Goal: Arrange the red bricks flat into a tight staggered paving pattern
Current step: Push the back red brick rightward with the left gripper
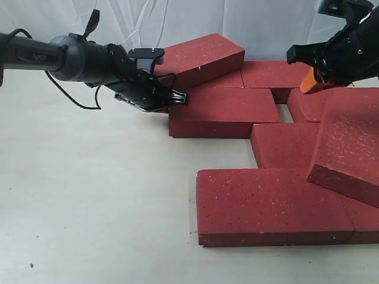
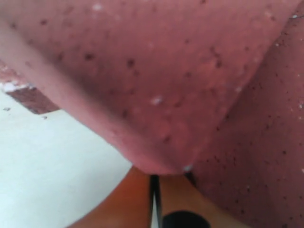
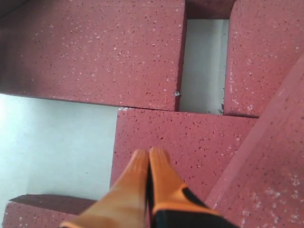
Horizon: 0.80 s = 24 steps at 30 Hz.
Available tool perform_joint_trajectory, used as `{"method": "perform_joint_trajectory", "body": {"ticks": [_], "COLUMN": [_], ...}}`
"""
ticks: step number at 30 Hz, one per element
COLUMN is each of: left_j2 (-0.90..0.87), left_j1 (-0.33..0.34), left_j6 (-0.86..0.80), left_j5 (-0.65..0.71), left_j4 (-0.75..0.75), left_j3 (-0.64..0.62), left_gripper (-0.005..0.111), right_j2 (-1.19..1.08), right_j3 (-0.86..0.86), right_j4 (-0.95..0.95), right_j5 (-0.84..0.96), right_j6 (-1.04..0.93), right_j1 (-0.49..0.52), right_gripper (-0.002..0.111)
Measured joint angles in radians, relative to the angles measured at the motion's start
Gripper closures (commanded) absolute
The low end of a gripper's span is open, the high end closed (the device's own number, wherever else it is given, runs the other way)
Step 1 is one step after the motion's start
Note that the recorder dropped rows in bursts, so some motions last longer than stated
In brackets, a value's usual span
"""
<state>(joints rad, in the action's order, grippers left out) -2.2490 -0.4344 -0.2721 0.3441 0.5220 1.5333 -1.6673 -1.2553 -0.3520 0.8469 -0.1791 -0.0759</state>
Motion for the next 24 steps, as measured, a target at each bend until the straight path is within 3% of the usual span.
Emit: {"method": "perform_joint_trajectory", "body": {"ticks": [24], "left_j2": [-0.032], "left_j1": [-0.081], "left_j6": [-0.062], "left_j5": [-0.079], "left_j4": [0.031], "left_j3": [0.034], "left_gripper": [0.107], "right_j2": [0.0], "right_j3": [0.0], "right_j4": [0.0], "right_j5": [-0.002], "right_j6": [0.001], "right_j1": [0.0], "right_gripper": [0.109]}}
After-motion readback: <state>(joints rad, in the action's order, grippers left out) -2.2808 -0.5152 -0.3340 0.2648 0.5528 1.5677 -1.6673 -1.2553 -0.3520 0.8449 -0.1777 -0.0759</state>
